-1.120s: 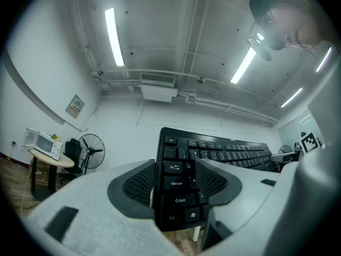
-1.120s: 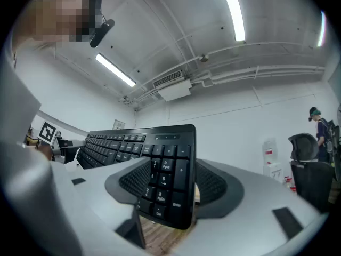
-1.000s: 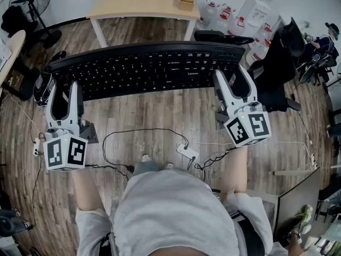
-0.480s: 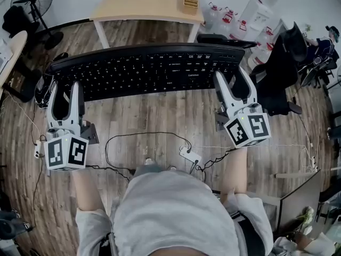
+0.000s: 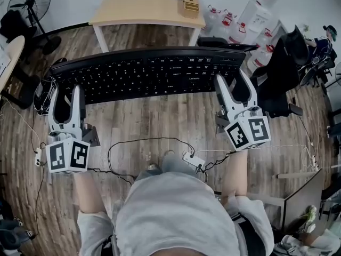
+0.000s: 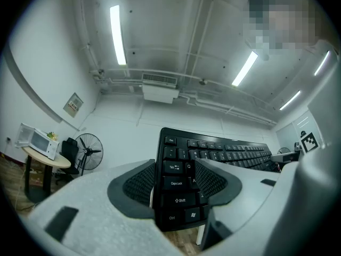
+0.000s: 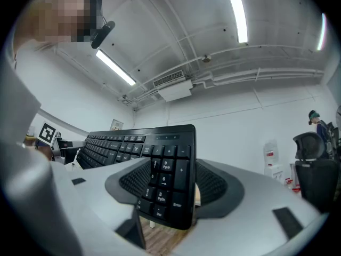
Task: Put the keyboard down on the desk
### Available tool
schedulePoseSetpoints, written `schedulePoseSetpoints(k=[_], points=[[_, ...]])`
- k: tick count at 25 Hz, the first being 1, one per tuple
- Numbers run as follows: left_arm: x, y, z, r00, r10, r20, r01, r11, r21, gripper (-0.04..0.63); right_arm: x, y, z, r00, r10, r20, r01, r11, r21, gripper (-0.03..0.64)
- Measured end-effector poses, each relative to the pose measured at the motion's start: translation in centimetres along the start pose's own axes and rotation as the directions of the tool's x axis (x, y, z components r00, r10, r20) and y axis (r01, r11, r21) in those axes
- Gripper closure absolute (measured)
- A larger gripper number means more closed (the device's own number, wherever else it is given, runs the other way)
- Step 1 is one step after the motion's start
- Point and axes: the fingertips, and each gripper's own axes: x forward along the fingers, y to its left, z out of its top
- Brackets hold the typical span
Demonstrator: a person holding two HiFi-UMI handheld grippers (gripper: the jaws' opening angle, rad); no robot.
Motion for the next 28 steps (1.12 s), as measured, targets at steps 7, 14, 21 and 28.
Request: schedulePoseSetpoints(k=[7, 14, 21, 28], points=[[-0.3, 0.1, 0.8, 0.999, 0.020, 0.029, -0.021, 0.999, 0.040, 0.364, 0.8, 0.0, -0.6, 0.998, 0.025, 0.051, -0.027, 0.999, 0.024, 0.354], [0.2, 0.3, 1.9, 0.998, -0.046, -0.045, 0.045, 0.999, -0.013, 0.364, -1.6, 1.1, 1.8, 0.998, -0.056, -0.022, 0.056, 0.998, 0.016, 0.354], [0.2, -0.1, -0.5, 1.000, -0.007, -0.006, 0.007, 1.000, 0.003, 0.364, -0.3, -0.2, -0.7, 1.000, -0.013, 0.019, 0.012, 1.000, 0.010, 0.354], [-0.4, -0.2, -0.7, 0.999, 0.021, 0.034, -0.021, 1.000, 0.011, 0.364, 0.4, -0.5, -0.9, 0.998, 0.019, 0.062, -0.018, 1.000, -0.002, 0.354]])
